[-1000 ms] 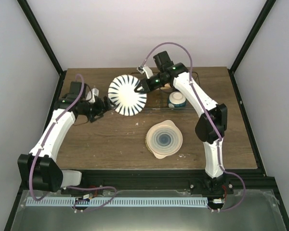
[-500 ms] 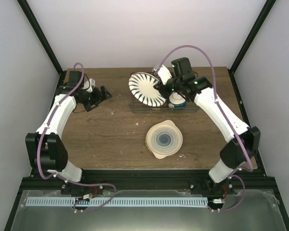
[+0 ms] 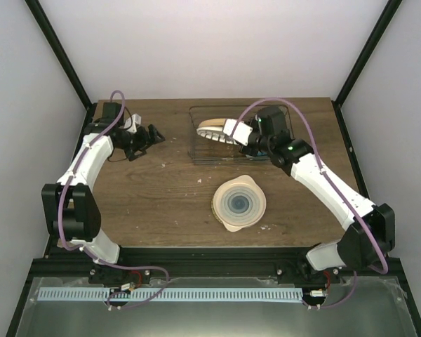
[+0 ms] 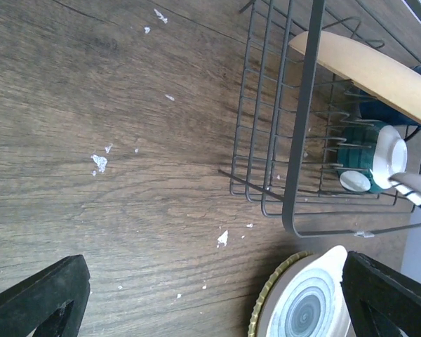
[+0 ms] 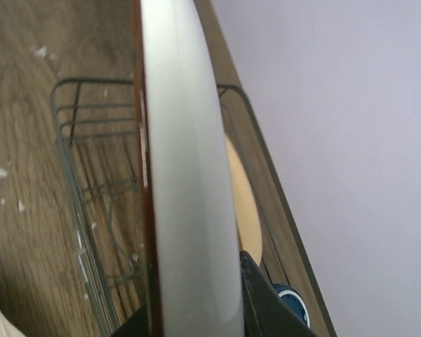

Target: Load the mixed dishes into the dish rack

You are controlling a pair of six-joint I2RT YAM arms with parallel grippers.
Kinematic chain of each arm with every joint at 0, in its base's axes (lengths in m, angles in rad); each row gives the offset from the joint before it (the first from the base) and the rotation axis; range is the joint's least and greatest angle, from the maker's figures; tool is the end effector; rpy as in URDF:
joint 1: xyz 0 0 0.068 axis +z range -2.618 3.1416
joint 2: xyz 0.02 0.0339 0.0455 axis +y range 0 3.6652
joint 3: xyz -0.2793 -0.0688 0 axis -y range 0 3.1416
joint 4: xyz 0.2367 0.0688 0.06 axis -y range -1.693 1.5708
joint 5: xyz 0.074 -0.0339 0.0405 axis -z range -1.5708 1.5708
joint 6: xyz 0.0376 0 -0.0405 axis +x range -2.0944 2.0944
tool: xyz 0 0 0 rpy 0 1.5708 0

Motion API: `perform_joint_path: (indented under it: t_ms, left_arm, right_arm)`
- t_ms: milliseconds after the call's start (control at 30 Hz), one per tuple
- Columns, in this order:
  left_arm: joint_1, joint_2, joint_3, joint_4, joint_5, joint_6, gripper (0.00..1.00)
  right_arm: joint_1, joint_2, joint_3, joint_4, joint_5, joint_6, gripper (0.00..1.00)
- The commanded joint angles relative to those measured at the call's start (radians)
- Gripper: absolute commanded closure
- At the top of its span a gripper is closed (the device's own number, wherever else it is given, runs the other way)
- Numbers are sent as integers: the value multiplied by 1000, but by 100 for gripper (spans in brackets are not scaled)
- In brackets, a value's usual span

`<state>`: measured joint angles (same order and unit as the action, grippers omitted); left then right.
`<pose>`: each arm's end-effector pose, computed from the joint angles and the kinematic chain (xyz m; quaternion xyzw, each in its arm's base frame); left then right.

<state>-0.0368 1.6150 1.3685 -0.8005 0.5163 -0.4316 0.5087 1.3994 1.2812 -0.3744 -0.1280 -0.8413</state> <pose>0.3290 -0.0307 0.3006 -0.1183 0.9287 -0.2979 0.1863 0.2706 0.1564 0.3677 -0.5608 0.6481 -0.0307 0.5143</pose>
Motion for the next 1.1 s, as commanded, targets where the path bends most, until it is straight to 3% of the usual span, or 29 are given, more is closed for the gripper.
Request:
perform_joint_path:
  t_ms: [0,200,1067]
  left_arm:
    - [10,14,27,23,32,19,0]
    - [17,30,32,32,40,17,0]
    - [41,73,44,35,42,20,0]
  right_arm:
    - [14,-63,-6,204,10,-232,99]
    - [17,-47,-34,274,82,-338,99]
    - [10,148,-45,416,155,-489,99]
